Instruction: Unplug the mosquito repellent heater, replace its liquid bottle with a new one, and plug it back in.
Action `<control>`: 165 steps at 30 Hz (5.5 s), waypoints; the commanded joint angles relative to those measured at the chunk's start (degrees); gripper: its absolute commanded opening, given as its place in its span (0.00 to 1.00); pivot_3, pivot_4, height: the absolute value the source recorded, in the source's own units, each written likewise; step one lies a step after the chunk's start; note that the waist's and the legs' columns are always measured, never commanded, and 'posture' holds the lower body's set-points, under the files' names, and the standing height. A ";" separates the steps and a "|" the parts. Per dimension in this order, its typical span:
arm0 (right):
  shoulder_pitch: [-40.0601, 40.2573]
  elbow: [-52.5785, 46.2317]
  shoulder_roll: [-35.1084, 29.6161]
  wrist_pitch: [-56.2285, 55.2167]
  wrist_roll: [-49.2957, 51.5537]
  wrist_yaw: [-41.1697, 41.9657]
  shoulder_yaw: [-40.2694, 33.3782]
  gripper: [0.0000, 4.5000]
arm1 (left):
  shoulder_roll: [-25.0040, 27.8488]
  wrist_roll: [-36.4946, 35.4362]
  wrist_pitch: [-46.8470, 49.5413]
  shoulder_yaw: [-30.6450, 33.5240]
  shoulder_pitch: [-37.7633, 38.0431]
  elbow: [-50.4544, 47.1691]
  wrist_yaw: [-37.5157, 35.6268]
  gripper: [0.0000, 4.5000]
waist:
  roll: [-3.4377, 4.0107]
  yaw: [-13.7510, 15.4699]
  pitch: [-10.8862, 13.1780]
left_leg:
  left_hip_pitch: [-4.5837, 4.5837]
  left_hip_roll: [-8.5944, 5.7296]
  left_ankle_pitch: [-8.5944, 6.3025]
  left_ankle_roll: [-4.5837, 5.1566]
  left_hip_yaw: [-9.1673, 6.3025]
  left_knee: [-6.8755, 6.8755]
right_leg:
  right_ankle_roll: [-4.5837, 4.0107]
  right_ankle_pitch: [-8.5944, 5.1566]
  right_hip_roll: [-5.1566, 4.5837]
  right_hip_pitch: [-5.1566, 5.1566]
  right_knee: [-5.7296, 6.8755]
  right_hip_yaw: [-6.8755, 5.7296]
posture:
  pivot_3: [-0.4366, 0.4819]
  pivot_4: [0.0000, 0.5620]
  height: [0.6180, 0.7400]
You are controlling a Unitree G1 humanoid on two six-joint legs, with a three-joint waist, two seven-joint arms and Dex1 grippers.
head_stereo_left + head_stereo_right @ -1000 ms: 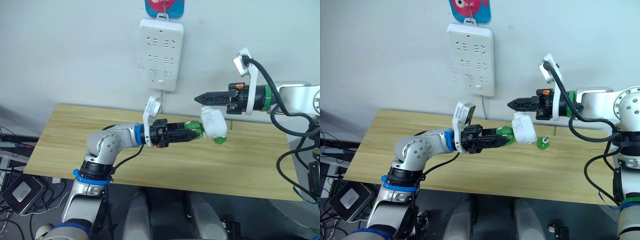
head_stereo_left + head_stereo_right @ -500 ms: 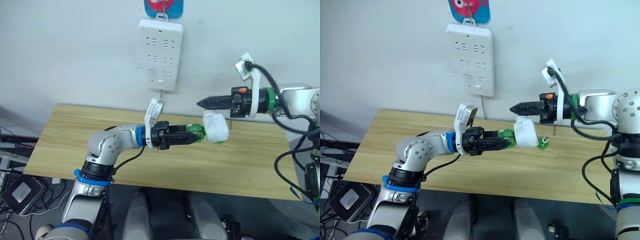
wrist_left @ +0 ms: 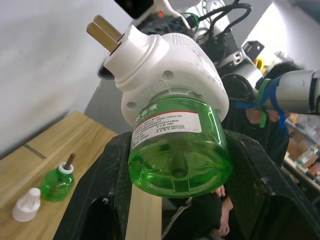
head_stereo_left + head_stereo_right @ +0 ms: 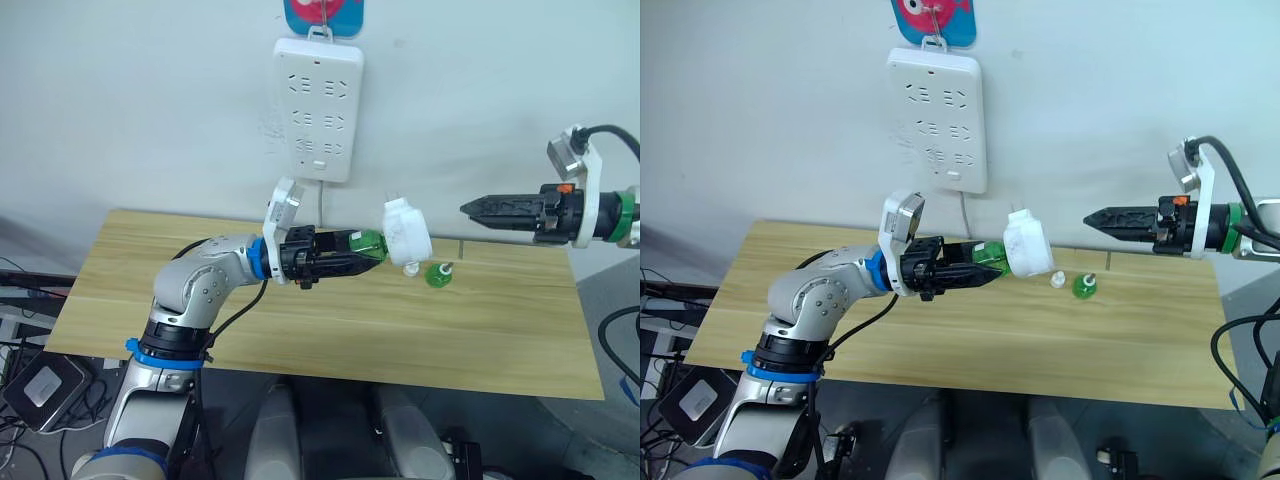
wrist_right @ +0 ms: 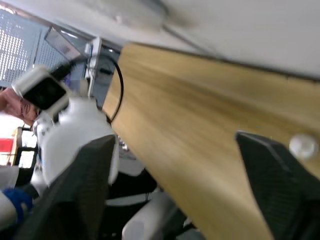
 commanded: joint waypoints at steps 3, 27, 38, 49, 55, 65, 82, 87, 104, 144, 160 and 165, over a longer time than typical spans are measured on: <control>3.71 -3.32 2.22 0.48 7.88 -0.57 -2.33 1.00 | 0.55 2.84 -3.89 -2.26 -2.14 0.56 -4.67 0.49 | 0.00 -0.16 0.00 | 0.02 0.00 0.01 0.00 -0.04 0.05 | 0.05 -0.03 0.03 0.02 0.10 -0.02 | 0.34 0.57 1.00; 8.93 -12.27 -0.96 -14.64 32.06 -11.04 12.33 1.00 | -1.88 4.75 -4.22 -3.08 -4.71 2.41 -6.72 0.49 | 0.00 0.05 0.00 | 0.00 -0.01 0.00 0.02 -0.07 0.08 | 0.10 -0.06 0.02 0.00 0.16 -0.04 | 0.36 0.57 1.00; 10.38 -14.65 -1.88 -15.24 32.06 -8.47 12.14 0.66 | -2.13 5.01 -4.38 -3.10 -4.48 2.12 -6.60 0.49 | 0.00 0.14 0.00 | 0.00 -0.01 0.00 0.01 -0.08 0.09 | 0.08 -0.05 0.02 0.01 0.17 -0.04 | 0.36 0.55 1.00; 15.01 -16.88 -1.42 -22.03 29.88 -18.90 12.01 0.66 | 0.94 10.92 -8.93 -2.16 -4.38 0.93 -2.09 1.00 | 0.00 0.20 0.00 | 0.00 0.00 0.01 0.01 -0.09 0.10 | 0.07 -0.04 0.02 0.01 0.18 -0.05 | 0.37 0.53 1.00; 17.04 -19.45 1.15 -25.50 24.67 -27.45 12.83 0.66 | 2.99 26.09 -23.42 -8.59 -1.47 -2.02 4.02 1.00 | 0.03 0.24 -0.02 | 0.01 0.00 0.01 0.00 -0.08 0.10 | 0.06 -0.04 0.00 0.01 0.20 -0.02 | 0.38 0.53 1.00; 14.23 -22.03 4.21 -27.30 27.60 -36.61 13.99 0.66 | -0.25 45.27 -37.70 -18.19 0.40 -0.53 14.09 1.00 | 0.02 0.49 -0.02 | 0.00 -0.02 0.02 0.01 -0.06 0.13 | 0.01 -0.01 0.00 -0.01 0.27 0.02 | 0.36 0.52 1.00; 12.99 -24.35 3.87 -28.65 30.42 -38.44 15.39 0.66 | -5.67 58.96 -36.16 -21.37 -1.75 -0.90 24.03 0.64 | 0.02 0.47 -0.02 | 0.04 -0.03 0.05 0.05 -0.09 0.16 | 0.01 -0.01 0.00 -0.02 0.52 0.01 | 0.37 0.53 1.00; 12.44 -24.43 4.19 -28.93 30.47 -38.54 15.74 0.66 | -5.11 59.87 -35.30 -22.16 -1.59 -1.66 23.19 0.50 | 0.02 0.46 -0.02 | 0.04 -0.03 0.05 0.05 -0.09 0.15 | 0.01 -0.01 0.00 -0.02 0.54 0.01 | 0.37 0.53 1.00; 17.88 -33.20 7.41 -42.60 1.26 -30.28 5.37 1.00 | -19.26 41.12 -34.91 -7.29 2.13 7.96 31.62 0.50 | 0.02 0.62 -0.04 | 0.01 -0.04 0.06 0.06 -0.13 0.20 | 0.01 -0.01 -0.02 -0.03 0.55 -0.08 | 0.32 0.51 1.00; 17.28 -42.04 35.47 -41.70 -24.90 -34.88 14.42 0.68 | -23.46 28.42 -30.93 -4.83 4.06 5.20 31.58 0.50 | 0.13 -2.64 -0.48 | 0.09 -0.10 0.31 -0.02 -0.18 0.18 | 0.06 0.04 -0.01 -0.01 0.74 -0.04 | 0.28 0.45 1.00; 23.23 -43.04 32.94 -43.94 -29.10 -25.15 10.16 0.68 | -0.77 10.66 -11.22 2.72 13.40 -16.13 16.76 1.00 | 0.20 -2.33 -1.25 | 0.15 -0.06 0.32 -0.04 -0.19 0.13 | 0.06 0.03 0.00 -0.01 0.81 -0.07 | 0.39 0.43 1.00; 23.14 -42.87 32.12 -43.90 -29.10 -20.51 9.96 0.68 | 6.27 8.91 -10.17 12.69 9.34 -14.31 20.59 1.00 | 0.19 -1.83 -1.26 | 0.19 -0.05 0.38 0.01 -0.21 0.14 | 0.21 -0.06 0.01 -0.01 0.81 -0.09 | 0.42 0.43 1.00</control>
